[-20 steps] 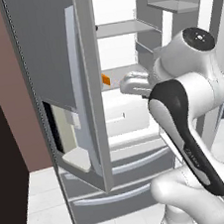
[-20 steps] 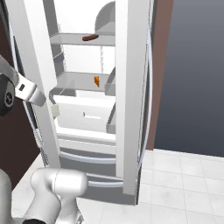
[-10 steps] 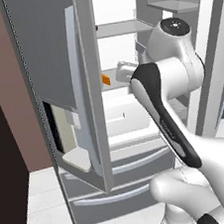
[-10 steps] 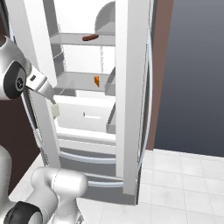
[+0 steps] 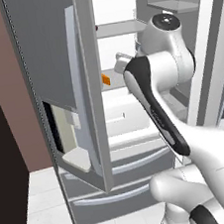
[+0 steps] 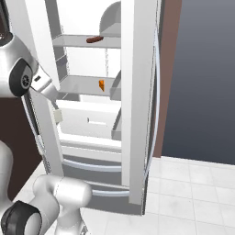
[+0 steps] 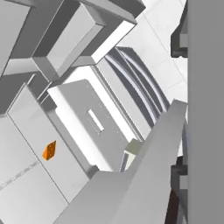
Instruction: Retrieve the sausage and cheese from the fridge and place them on the cutting board on the counter.
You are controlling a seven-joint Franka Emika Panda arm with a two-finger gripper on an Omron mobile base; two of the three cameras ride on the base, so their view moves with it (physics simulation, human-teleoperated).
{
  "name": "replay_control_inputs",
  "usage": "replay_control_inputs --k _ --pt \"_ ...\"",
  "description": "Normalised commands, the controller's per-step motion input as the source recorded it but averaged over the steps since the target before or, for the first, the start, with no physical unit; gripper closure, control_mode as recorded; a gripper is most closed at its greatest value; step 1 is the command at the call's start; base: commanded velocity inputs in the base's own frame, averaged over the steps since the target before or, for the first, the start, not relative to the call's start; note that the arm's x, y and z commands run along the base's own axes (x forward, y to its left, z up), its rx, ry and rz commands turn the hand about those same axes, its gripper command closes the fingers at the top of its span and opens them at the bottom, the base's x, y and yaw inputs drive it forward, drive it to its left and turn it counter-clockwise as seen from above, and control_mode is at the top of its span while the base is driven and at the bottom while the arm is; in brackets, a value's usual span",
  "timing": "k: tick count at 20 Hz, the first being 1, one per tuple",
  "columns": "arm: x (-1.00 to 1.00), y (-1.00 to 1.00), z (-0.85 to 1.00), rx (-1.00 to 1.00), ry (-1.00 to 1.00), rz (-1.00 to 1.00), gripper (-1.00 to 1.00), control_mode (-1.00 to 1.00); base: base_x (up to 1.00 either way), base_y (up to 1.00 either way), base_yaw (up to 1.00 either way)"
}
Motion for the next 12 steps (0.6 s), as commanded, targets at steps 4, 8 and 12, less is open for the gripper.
replay_control_inputs --k 4,8,12 --pt "0.34 0.0 0.0 0.15 0.0 -0.11 -1.0 -1.0 0.0 0.0 0.0" --pt "0.44 -0.01 0.0 0.16 0.0 -0.08 -1.0 -1.0 0.0 0.0 0.0" --pt "0.61 0.0 -0.01 0.18 0.0 -0.09 -1.0 -1.0 0.0 0.0 0.0"
